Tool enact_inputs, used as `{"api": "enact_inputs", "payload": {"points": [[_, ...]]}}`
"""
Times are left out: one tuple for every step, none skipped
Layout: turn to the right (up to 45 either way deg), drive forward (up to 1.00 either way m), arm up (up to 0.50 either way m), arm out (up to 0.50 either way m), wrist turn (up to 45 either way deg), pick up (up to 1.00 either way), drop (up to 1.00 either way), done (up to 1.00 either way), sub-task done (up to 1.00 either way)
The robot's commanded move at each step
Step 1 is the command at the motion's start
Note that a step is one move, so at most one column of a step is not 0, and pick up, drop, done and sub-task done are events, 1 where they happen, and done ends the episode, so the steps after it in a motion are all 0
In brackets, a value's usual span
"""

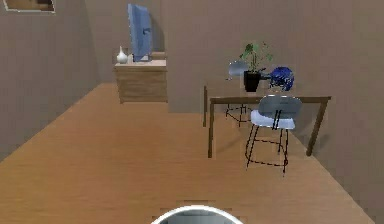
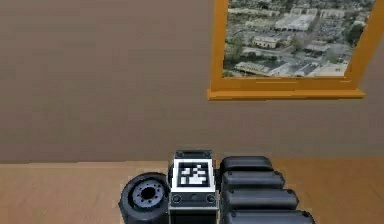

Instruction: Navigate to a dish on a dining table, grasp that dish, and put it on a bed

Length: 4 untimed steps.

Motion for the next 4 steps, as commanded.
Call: {"api": "enact_inputs", "payload": {"points": [[27.0, 0.00, 0.00, 0.00, 0.0, 0.00, 0.00, 0.00, 0.00], [0.0, 0.25, 0.00, 0.00, 0.0, 0.00, 0.00, 0.00, 0.00], [45.0, 0.00, 0.00, 0.00, 0.0, 0.00, 0.00, 0.00, 0.00], [45.0, 0.00, 0.00, 0.00, 0.0, 0.00, 0.00, 0.00, 0.00]]}}
